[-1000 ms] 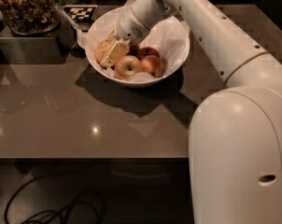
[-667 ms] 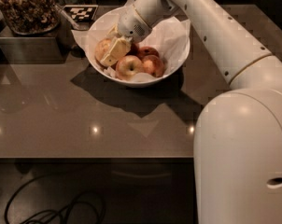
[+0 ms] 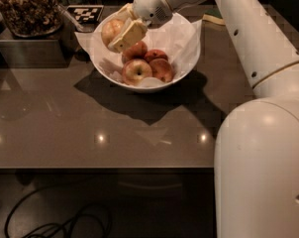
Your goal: Pick apple from white bowl
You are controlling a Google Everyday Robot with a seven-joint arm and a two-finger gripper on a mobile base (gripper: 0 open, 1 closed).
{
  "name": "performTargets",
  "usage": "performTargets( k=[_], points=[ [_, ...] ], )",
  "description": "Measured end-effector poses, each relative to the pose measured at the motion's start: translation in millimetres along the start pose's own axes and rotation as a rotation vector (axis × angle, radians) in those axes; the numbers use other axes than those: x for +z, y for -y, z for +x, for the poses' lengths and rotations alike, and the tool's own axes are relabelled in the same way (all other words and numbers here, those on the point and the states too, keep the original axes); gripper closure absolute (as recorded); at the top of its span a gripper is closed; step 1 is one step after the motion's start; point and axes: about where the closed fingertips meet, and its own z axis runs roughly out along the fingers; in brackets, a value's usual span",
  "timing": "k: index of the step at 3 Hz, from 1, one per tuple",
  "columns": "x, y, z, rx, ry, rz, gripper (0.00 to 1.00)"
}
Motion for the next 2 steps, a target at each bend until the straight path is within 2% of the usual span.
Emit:
performTargets(
  k=[1, 2],
  points=[
    [-31, 0, 0, -0.002, 0.063, 0.032, 1.0],
    [-62, -1, 10, 0.023, 0.089, 0.097, 1.0]
  ],
)
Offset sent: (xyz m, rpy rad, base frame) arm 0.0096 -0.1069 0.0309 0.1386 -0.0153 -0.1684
